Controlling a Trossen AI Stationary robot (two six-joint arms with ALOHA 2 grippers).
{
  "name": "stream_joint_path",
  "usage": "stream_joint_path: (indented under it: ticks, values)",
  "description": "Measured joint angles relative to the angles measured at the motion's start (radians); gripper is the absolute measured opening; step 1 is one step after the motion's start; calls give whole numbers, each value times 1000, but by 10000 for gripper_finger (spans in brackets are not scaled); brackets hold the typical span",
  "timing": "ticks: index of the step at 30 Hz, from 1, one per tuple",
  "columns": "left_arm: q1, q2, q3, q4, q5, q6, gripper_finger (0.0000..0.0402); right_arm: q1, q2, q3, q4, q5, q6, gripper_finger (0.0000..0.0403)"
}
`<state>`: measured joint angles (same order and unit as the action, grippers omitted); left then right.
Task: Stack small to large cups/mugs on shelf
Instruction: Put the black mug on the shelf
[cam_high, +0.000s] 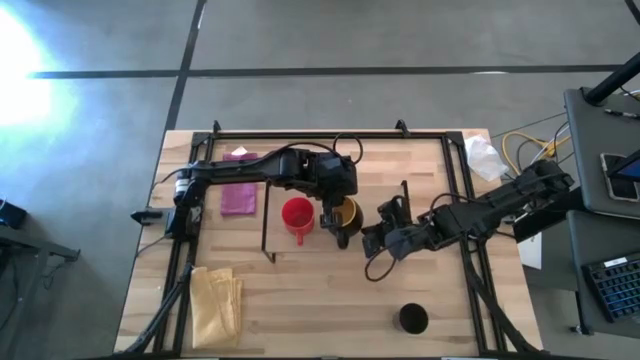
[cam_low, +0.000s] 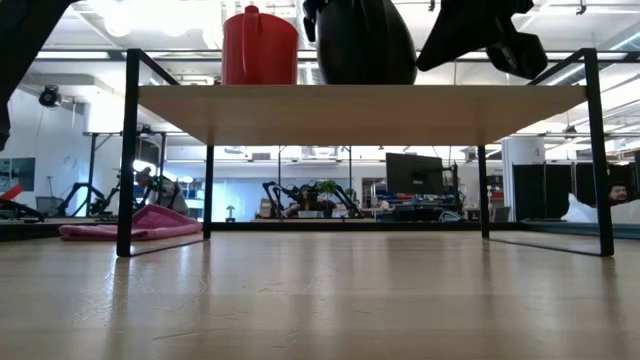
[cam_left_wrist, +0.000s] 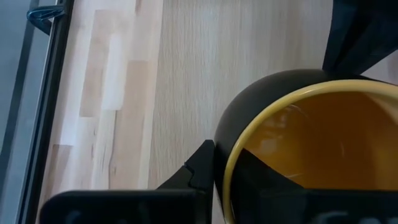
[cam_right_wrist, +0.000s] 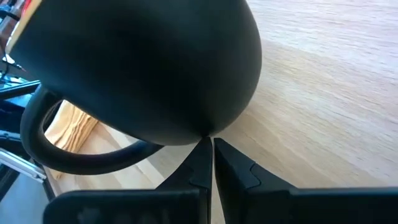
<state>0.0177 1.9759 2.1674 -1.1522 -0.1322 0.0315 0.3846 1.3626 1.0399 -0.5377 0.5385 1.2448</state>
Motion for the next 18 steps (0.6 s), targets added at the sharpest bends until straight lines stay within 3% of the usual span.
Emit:
stream_joint_path:
  ticks: [9, 18]
  values:
    - [0, 0, 0, 2, 23, 1, 20, -6, 0, -1, 3, -15, -17, 8]
    - [-2, -2, 0, -5, 38, -2, 89, -6, 0, -7, 7, -19, -19, 8]
